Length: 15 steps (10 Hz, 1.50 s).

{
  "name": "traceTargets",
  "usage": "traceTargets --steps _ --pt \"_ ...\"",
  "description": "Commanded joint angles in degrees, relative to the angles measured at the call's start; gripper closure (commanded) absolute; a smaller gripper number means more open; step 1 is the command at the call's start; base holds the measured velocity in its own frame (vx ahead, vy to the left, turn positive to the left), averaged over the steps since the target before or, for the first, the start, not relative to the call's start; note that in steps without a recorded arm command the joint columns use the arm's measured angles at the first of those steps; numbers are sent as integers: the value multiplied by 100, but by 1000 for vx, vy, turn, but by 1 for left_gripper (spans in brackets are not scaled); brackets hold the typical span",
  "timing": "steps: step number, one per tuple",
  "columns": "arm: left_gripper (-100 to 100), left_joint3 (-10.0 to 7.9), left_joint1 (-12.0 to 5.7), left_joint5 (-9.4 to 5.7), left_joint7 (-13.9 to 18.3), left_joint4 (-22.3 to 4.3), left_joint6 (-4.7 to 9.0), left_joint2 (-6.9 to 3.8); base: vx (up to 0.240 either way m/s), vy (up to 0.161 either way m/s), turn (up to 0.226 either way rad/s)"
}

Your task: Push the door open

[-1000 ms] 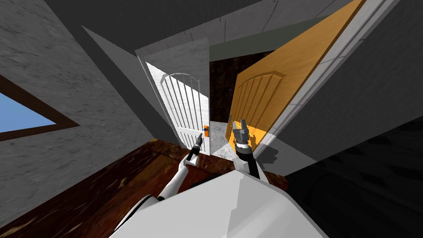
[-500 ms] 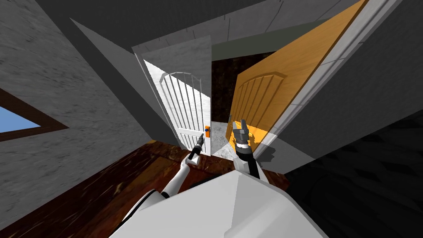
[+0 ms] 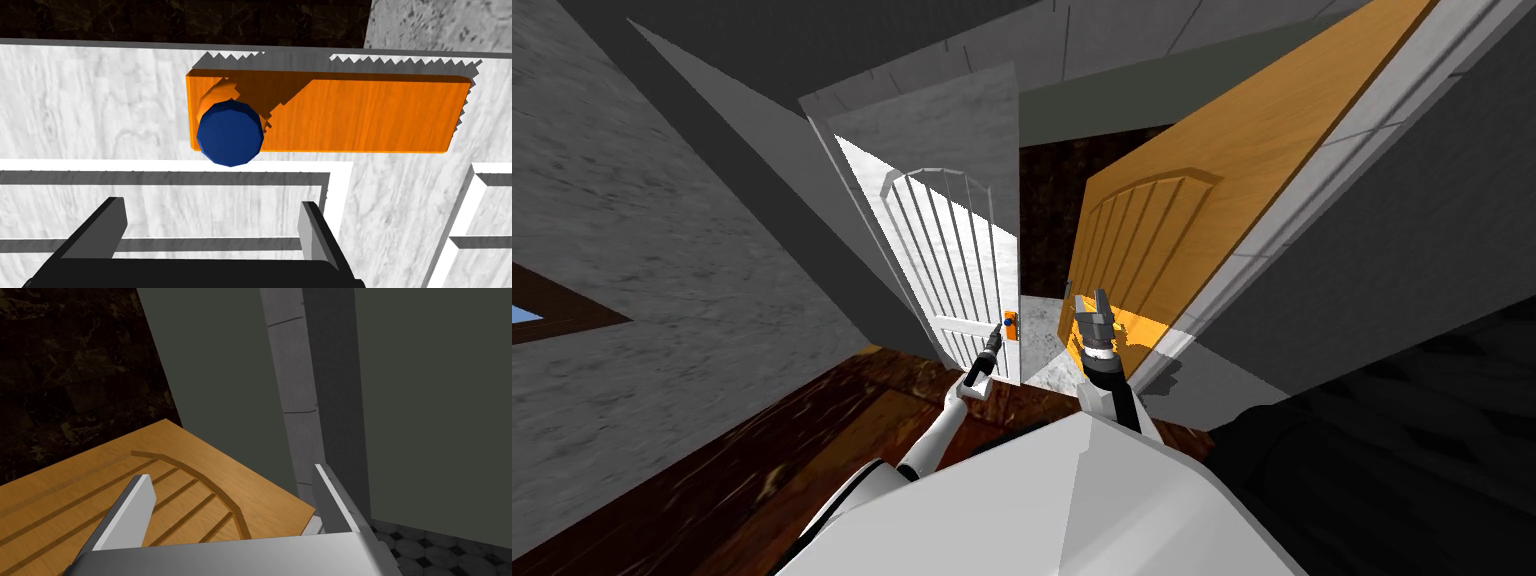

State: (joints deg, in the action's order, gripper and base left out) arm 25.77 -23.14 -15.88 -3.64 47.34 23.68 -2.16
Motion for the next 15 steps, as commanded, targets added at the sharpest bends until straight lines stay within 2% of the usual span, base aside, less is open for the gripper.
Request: traceTargets --steps 1,3,4,5,6,11,15 --pt "-100 -25 4 7 -4 -31 28 2 192 -79 -29" --pt "-100 -57 0 13 -6 -60 45 74 188 -84 -27" --pt "-100 -74 -2 16 -8 -75 54 147 213 -92 -24" --pt "-100 -63 -3 13 -4 -70 50 105 96 -46 2" --pt "100 -63 -3 13 -4 -70 50 105 -13 6 5" --pt "100 -63 -3 13 -4 -70 50 105 -7 6 -7" --pt "100 -291 -60 -13 -80 -103 68 -25 115 -117 44"
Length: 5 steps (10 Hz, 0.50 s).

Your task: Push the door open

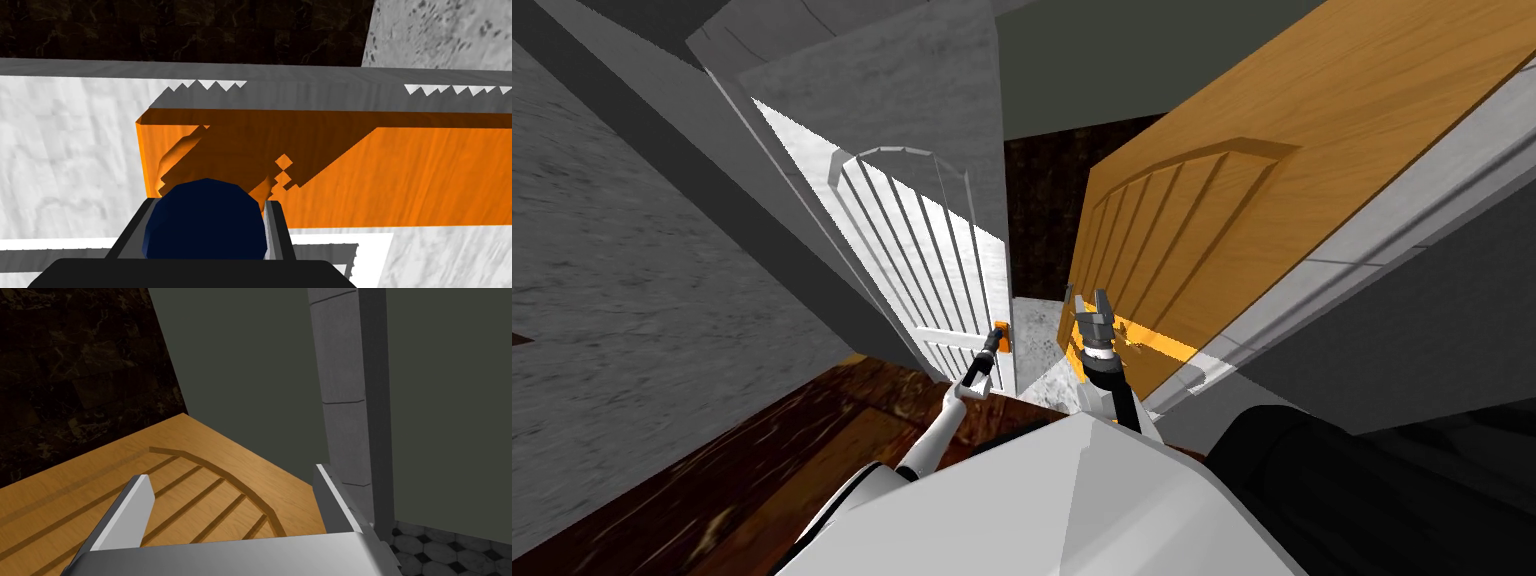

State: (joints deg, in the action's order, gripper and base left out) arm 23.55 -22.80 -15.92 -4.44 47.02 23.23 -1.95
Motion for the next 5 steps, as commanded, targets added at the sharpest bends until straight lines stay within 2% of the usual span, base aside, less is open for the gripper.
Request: traceTargets --steps 1,5 --pt "100 -139 -99 -18 -23 -89 117 -80 158 -141 42" --pt "100 -391 -117 -47 -110 -152 130 -164 157 -141 70"
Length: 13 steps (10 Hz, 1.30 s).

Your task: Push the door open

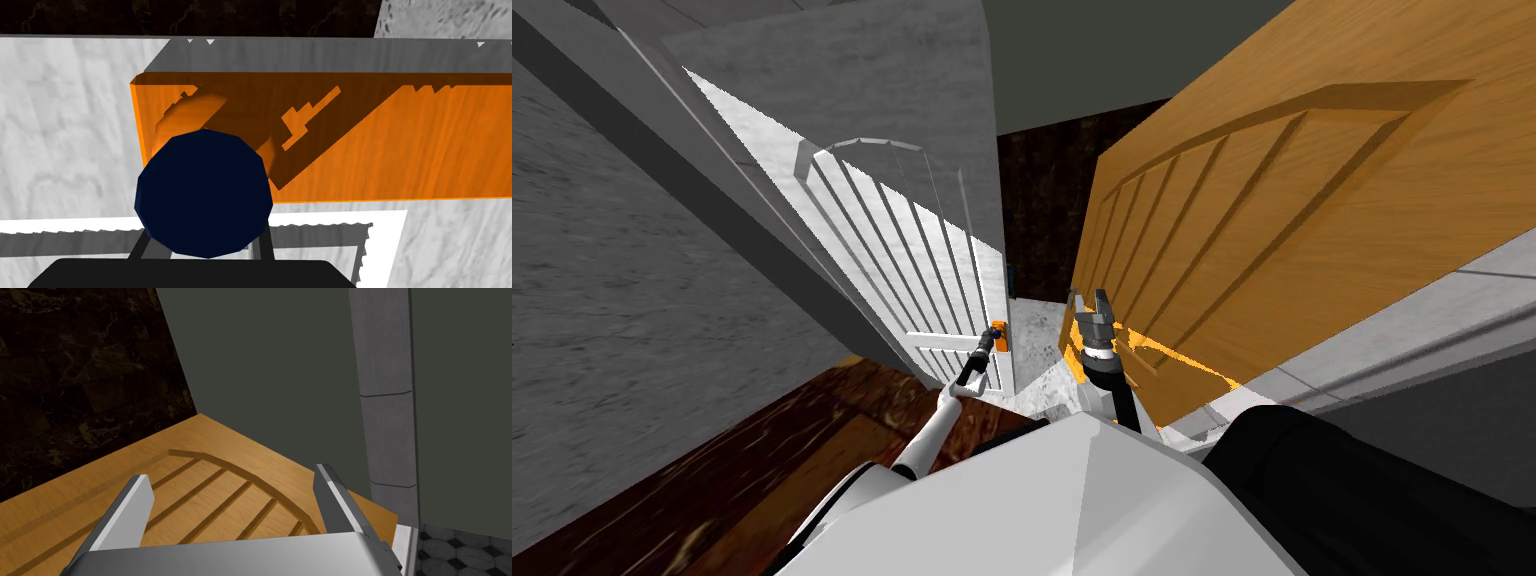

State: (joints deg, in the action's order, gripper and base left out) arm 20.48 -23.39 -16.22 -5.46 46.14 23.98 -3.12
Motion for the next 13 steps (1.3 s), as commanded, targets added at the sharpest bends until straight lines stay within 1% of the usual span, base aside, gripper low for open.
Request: traceTargets --steps 1,2,3,5,7,10,11,12,13 --pt "100 -177 -64 -27 -41 -86 60 -67 191 -167 132" --pt "100 -177 -64 -27 -41 -86 60 -67 127 -115 56" --pt "-100 -137 33 -32 -49 86 -41 -90 -94 -7 33" --pt "-100 -118 47 -41 -38 101 -47 -86 -172 25 8" --pt "-100 -89 67 -54 -21 123 -55 -59 -225 25 17" --pt "-100 -43 98 -74 4 157 -67 34 -206 24 17" --pt "-100 -29 109 -81 13 169 -71 82 -215 18 16" --pt "-100 -32 76 -77 16 102 -42 57 -98 8 -2" --pt "-100 -51 67 -76 19 73 -15 14 69 -35 -32"
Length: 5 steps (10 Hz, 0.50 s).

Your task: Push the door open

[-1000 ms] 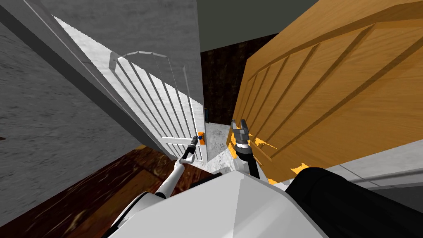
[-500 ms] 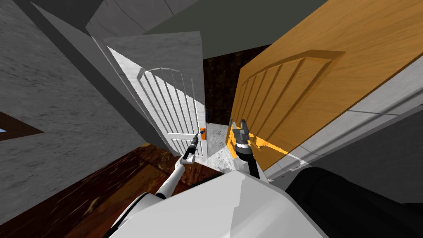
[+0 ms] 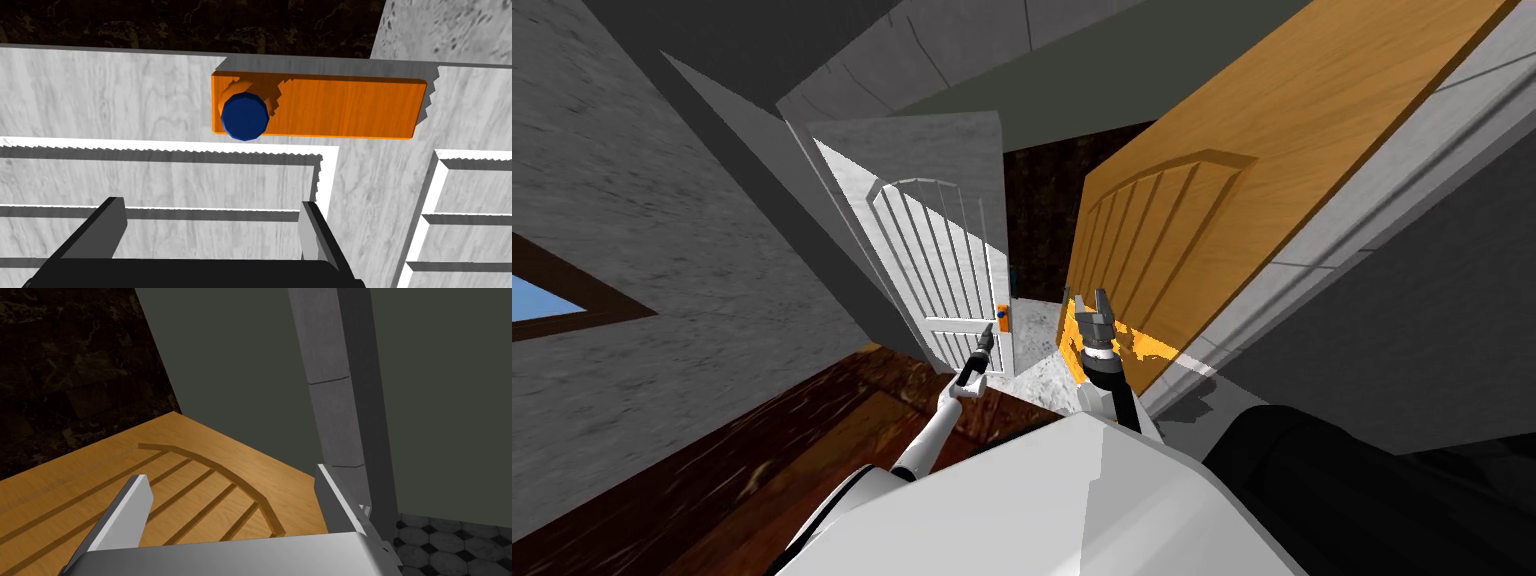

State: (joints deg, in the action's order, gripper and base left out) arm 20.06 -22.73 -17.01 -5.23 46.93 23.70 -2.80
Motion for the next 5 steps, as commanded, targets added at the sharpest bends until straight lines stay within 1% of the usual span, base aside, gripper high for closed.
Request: traceTargets --steps 1,4,5 --pt "-100 -15 -1 3 -6 -11 17 -26 140 -45 -18" --pt "-100 -58 -15 7 -15 -42 43 -51 186 -68 -21" --pt "-100 -73 -20 9 -18 -53 52 -46 234 -120 -25"
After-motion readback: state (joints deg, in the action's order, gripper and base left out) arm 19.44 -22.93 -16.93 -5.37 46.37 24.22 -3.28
